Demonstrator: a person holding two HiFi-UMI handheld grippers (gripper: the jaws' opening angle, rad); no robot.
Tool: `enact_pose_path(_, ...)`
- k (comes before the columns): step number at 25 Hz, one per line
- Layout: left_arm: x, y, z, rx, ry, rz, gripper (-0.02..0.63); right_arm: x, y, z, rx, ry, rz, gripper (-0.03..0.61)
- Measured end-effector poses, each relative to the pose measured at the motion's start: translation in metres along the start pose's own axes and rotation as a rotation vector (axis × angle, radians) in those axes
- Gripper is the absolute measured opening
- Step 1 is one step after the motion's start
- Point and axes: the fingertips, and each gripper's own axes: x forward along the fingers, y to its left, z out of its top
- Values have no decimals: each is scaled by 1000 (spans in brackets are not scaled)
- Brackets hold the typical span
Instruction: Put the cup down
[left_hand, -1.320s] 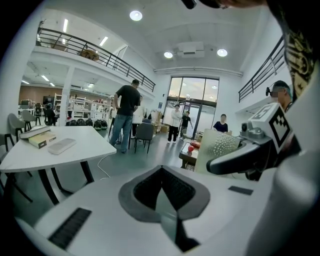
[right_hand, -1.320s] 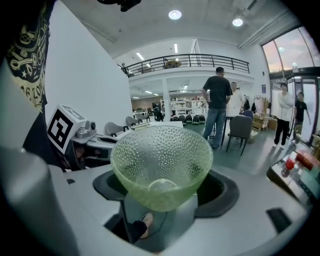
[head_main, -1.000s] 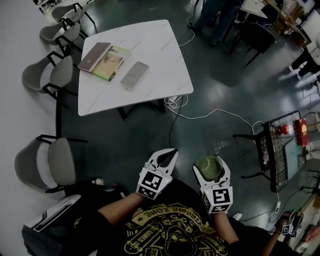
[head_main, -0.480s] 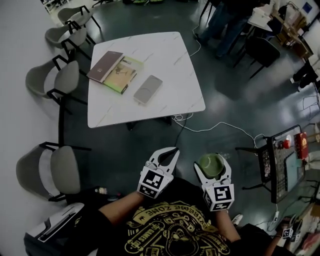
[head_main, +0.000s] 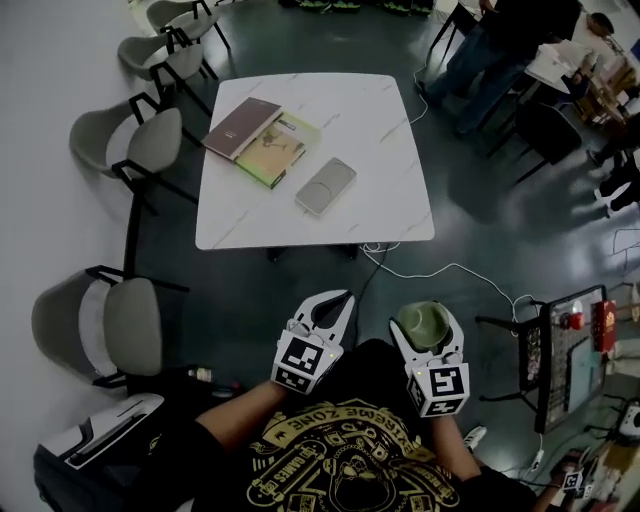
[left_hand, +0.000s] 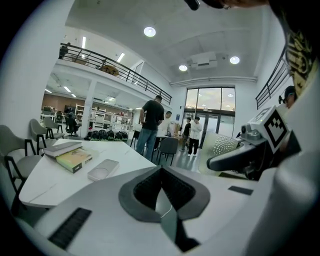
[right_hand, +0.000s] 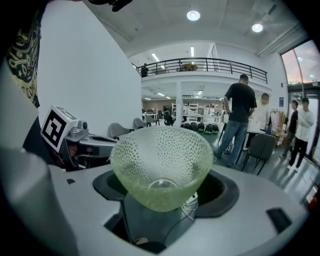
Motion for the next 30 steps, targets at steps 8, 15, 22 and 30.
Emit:
enact_pose_path(8, -18, 41, -6, -48, -4, 135, 5, 34, 14, 7, -34, 10, 90, 376)
enact_pose_path(15, -11, 73, -2, -61, 1, 220, 5, 75, 17, 15, -61, 9, 185, 376)
enact_pose_path(22, 6, 116, 6, -88, 25, 326, 6, 136, 14, 30, -93, 7, 303, 376)
enact_pose_path(30, 17, 167, 8, -153, 40, 467, 5, 206, 19, 56, -166, 12, 445, 376)
